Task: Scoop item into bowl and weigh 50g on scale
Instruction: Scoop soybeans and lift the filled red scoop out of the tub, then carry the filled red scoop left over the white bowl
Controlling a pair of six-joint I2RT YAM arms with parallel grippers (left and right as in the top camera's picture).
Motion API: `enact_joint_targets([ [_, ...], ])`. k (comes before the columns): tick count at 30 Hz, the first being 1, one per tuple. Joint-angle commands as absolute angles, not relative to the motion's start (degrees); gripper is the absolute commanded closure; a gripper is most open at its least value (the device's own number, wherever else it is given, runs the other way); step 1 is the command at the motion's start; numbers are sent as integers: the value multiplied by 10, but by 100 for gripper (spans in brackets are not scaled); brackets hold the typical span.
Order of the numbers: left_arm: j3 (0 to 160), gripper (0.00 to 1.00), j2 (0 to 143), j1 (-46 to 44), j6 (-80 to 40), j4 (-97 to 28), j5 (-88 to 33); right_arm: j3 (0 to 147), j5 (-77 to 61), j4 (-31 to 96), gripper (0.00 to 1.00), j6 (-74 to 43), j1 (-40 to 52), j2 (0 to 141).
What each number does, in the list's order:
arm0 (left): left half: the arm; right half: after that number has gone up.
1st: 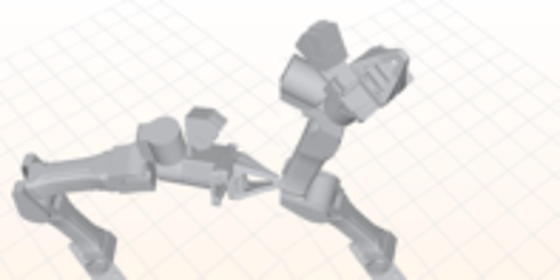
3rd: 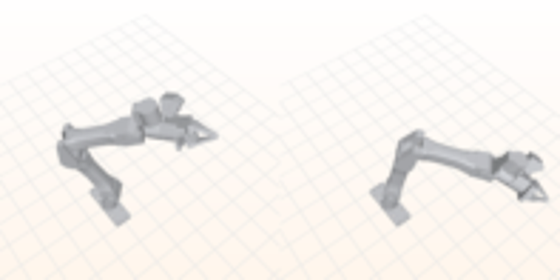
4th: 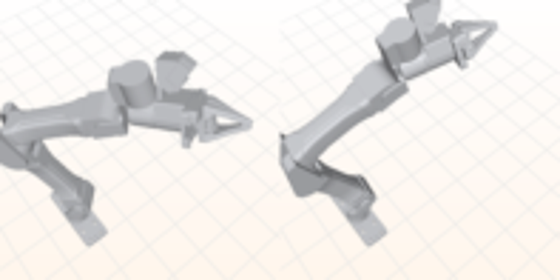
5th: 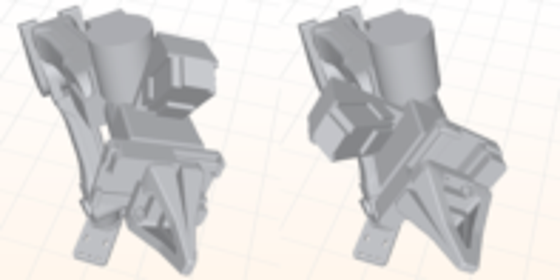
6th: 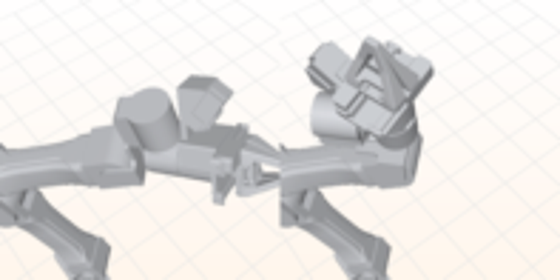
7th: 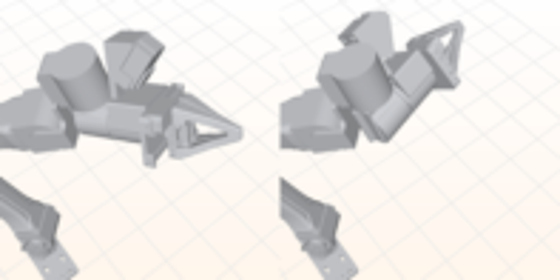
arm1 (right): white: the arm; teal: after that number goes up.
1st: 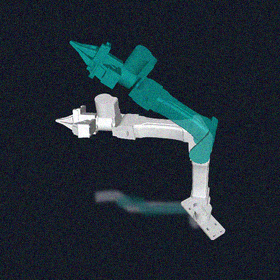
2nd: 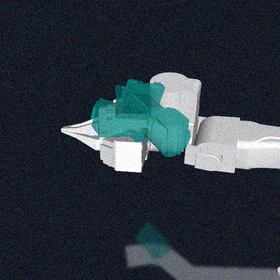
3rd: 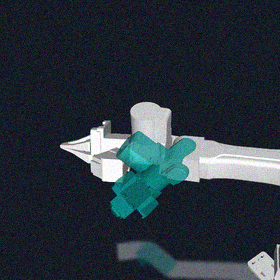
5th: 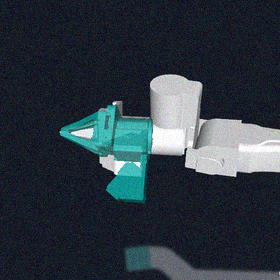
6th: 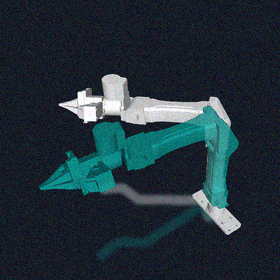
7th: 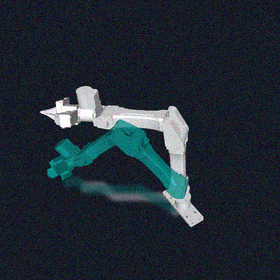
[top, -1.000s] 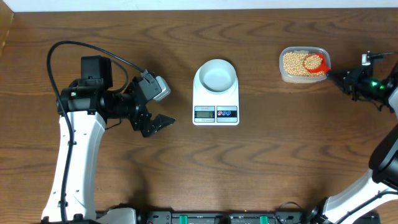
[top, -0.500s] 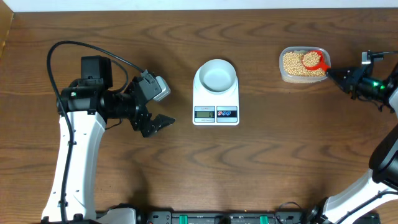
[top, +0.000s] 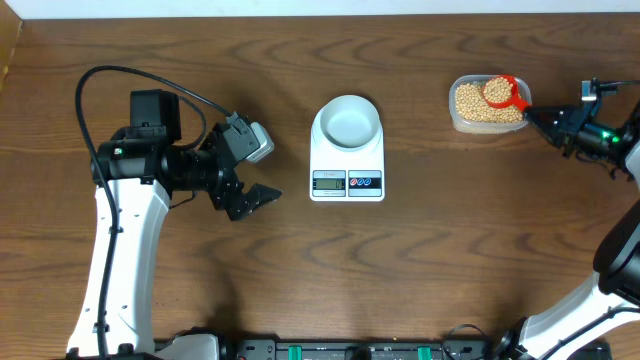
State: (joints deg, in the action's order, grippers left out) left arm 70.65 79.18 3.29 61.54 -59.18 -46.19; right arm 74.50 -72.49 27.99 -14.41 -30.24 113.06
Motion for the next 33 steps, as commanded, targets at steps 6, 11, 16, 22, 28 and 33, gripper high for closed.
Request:
enact_joint_targets([
  [6, 716, 2, 790, 36, 619, -595, -469, 742, -759, 276, 99, -133, -285, 1134],
  [11, 716, 2, 790, 36, 619, -595, -469, 742, -780, 261, 99, -139, -274, 1134],
  [16, 716, 2, 790, 36, 619, -595, -469, 742, -780, 251, 99, -152, -256, 1134],
  [22, 716, 2, 790, 36, 619, -595, -469, 742, -780, 213, 99, -188, -221, 1134],
  [28, 716, 2, 790, 36, 619, -595, -469, 742, -780, 190, 99, -215, -189, 1134],
  [33, 716, 2, 790, 36, 619, -595, -470, 742, -780, 174, 99, -240, -164, 1134],
])
